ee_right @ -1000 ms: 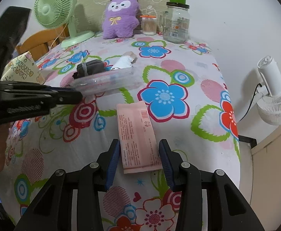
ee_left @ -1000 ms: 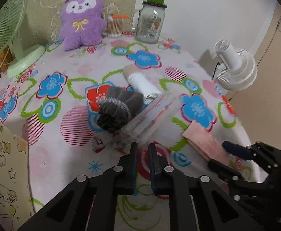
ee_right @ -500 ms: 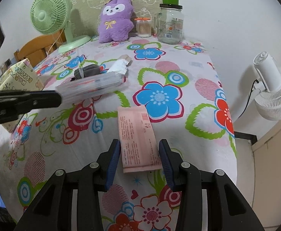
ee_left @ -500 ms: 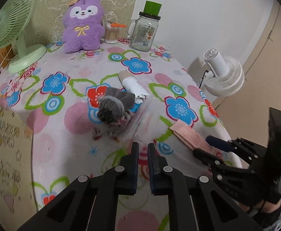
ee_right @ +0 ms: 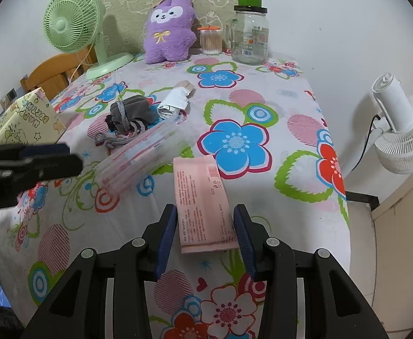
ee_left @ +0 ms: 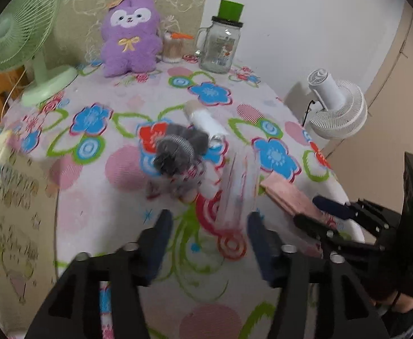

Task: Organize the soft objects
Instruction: 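Lift the clear bag with the left tool while the right moves to the pink paper slip, then close the right tool on the pink paper slip and lift it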

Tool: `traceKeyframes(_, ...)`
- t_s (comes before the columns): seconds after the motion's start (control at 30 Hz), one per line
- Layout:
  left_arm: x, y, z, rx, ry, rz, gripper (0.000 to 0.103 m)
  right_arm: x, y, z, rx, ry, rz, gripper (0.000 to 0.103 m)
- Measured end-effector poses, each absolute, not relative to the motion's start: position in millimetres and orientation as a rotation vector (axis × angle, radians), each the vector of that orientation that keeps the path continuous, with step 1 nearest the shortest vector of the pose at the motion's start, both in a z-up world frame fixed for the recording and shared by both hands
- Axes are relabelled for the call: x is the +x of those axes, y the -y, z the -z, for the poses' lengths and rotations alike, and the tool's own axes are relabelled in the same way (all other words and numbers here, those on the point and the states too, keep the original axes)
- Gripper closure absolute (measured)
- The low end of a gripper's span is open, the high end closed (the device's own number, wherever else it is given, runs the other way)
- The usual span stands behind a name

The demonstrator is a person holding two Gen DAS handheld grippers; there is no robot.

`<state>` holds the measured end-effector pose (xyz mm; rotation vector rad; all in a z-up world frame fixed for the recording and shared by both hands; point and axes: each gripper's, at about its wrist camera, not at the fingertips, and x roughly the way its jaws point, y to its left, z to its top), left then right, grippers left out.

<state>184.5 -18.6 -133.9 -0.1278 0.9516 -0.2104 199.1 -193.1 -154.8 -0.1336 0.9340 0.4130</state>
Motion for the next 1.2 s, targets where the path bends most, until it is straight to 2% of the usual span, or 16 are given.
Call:
traceKeyframes(0.07,191,24,133,-0.112,-0.943,0.212,0.026,199,196,155,-0.132,-0.936,-0.408,0.059)
traceKeyframes(0.17,202,34,138,-0.098,-0.959,0.224,0.026,200,199,156,-0.126,-0.937,-0.399,0.059)
traceKeyframes(0.37,218,50,163,-0.065,-1.029,0.211,0.031,202,203,159,-0.12,-0.94,-0.395,0.058)
traceKeyframes(0.43,218,52,166,-0.051,-1.037,0.198,0.038,203,205,160,-0.119,-0.941,-0.39,0.059)
traceKeyframes(0.5,218,53,167,-0.039,-1.034,0.194,0.067,203,207,160,-0.114,-0.942,-0.385,0.059)
traceKeyframes(0.53,217,53,166,-0.032,-1.023,0.196,0.067,203,208,160,-0.112,-0.942,-0.383,0.058)
traceKeyframes(0.6,216,53,164,-0.04,-1.026,0.213,0.074,203,208,159,-0.109,-0.941,-0.379,0.058)
traceKeyframes(1.2,196,28,132,-0.089,-0.957,0.208,0.076,192,183,133,-0.142,-0.908,-0.391,0.059)
